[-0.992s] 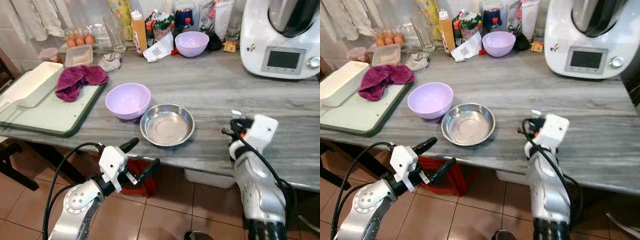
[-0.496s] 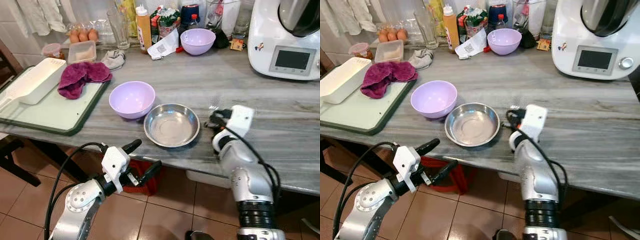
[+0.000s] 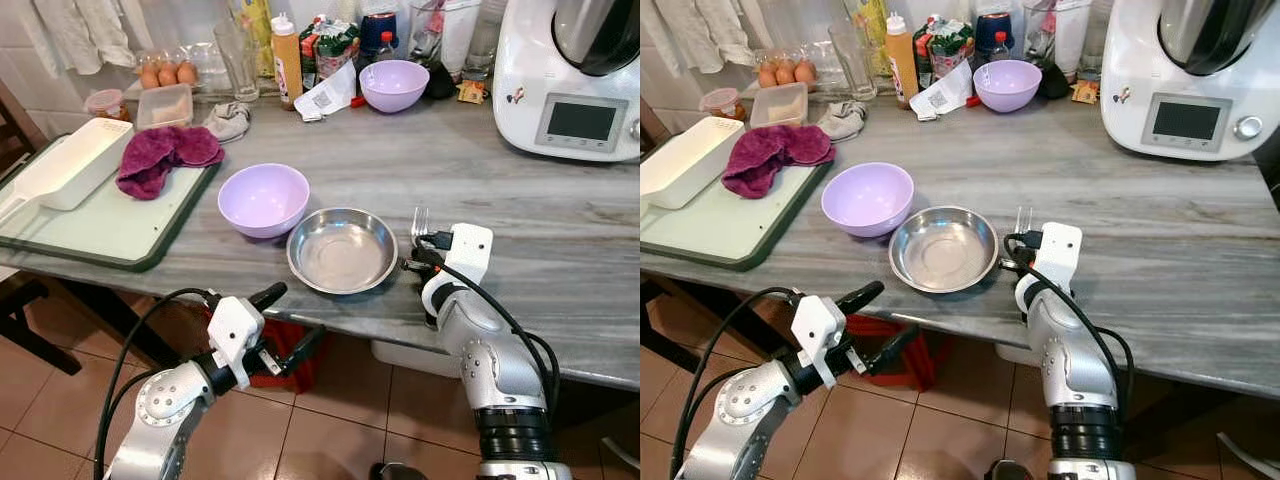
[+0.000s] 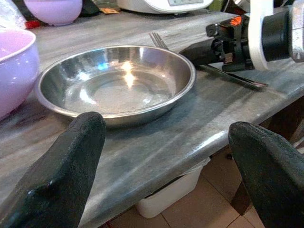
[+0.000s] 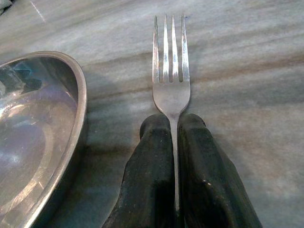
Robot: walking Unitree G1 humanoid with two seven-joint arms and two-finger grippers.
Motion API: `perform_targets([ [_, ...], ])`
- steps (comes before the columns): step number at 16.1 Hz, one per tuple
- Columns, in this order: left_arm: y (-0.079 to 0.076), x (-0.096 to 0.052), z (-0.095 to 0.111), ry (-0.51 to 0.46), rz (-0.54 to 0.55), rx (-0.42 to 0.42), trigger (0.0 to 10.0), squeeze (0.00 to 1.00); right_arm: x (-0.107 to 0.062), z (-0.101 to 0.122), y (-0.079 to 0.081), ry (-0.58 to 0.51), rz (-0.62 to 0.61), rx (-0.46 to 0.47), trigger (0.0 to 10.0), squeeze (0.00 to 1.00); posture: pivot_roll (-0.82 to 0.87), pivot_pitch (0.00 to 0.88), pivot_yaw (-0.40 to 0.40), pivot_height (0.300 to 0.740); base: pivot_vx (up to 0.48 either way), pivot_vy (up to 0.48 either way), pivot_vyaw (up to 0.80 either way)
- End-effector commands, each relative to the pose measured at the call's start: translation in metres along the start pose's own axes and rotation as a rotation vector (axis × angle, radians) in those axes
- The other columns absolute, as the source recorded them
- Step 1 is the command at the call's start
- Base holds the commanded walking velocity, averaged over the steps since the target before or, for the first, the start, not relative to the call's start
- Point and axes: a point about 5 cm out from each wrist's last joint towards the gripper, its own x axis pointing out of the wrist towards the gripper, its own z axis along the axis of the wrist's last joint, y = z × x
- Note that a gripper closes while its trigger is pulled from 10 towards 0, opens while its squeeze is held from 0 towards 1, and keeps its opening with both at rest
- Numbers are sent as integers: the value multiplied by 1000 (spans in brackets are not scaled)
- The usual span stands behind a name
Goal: Setting the table
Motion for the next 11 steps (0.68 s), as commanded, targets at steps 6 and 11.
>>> perform_targets([
  [6, -2, 2, 4, -3, -31, 16, 10000, 0, 1, -10, 1, 58, 25, -17, 10000, 1000, -212, 123, 67, 740, 0, 0, 0],
  [11, 1, 2, 5, -13, -9, 18, 10000, 0, -4, 4, -1, -15, 23, -20, 10000, 1000, -219, 122, 62, 740, 0, 0, 0],
])
